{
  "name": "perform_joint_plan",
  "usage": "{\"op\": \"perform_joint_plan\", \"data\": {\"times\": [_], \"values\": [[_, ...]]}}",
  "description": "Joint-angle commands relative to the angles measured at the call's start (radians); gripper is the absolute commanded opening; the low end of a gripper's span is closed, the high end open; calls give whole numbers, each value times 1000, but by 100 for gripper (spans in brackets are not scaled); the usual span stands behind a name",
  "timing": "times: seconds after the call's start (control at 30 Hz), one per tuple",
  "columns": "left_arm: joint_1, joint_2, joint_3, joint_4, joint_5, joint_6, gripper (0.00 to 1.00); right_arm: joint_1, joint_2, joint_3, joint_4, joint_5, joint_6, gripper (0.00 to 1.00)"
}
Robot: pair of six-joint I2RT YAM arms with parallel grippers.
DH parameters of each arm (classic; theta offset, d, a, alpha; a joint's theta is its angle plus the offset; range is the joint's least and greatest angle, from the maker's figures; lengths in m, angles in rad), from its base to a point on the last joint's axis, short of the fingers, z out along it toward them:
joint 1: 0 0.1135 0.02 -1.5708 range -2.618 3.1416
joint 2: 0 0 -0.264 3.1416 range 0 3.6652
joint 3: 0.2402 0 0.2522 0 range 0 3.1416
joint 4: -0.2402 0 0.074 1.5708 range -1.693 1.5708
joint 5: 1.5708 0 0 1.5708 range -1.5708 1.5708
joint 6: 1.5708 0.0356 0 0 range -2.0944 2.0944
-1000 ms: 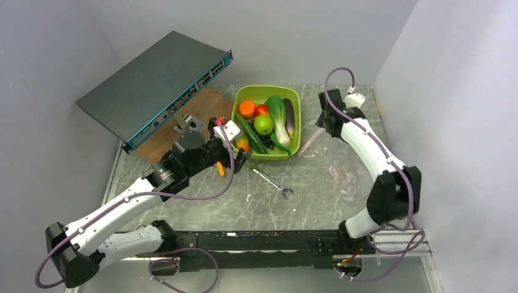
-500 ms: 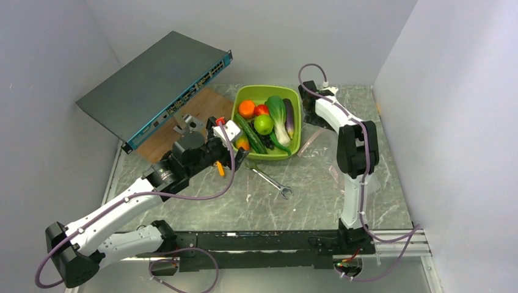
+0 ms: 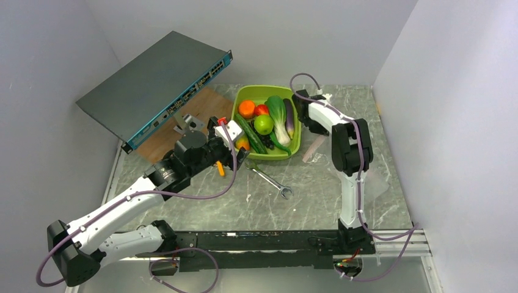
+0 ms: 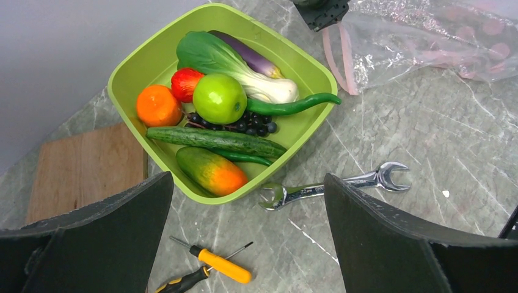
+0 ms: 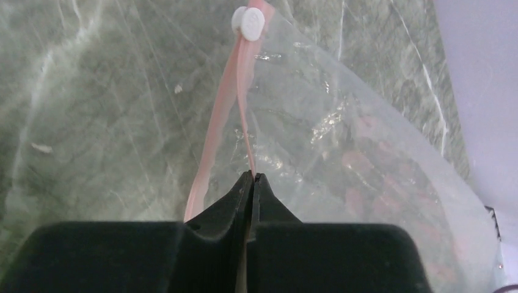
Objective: Place the food in the zip-top bag and seal the zipper
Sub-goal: Pick up the zipper food storage bag at the center of the board, then pick up the fake fruit from the bin.
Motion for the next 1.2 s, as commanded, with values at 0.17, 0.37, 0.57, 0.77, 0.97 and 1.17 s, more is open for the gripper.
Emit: {"op": "perform_joint_plan", "data": {"times": [0.17, 0.37, 0.57, 0.77, 0.97, 1.17], "values": [[-6, 20, 51, 8, 3, -1, 99, 24, -414, -301, 169, -5, -139, 0], [-5, 53, 67, -7, 11, -8, 99, 25, -943, -749, 602, -328, -365, 0], [-6, 81, 57, 4, 18, -35, 99, 26, -1250, -978, 757, -521, -308, 0], [-5, 196, 132, -68, 86, -238, 99, 25, -1228, -936, 656, -512, -264, 0], [-3, 329, 157, 29, 213, -735, 99, 25, -1203, -870, 560, -483, -266, 0], [-2, 495, 174, 260, 286, -1127, 93, 26, -1202, -879, 555, -516, -247, 0]]}}
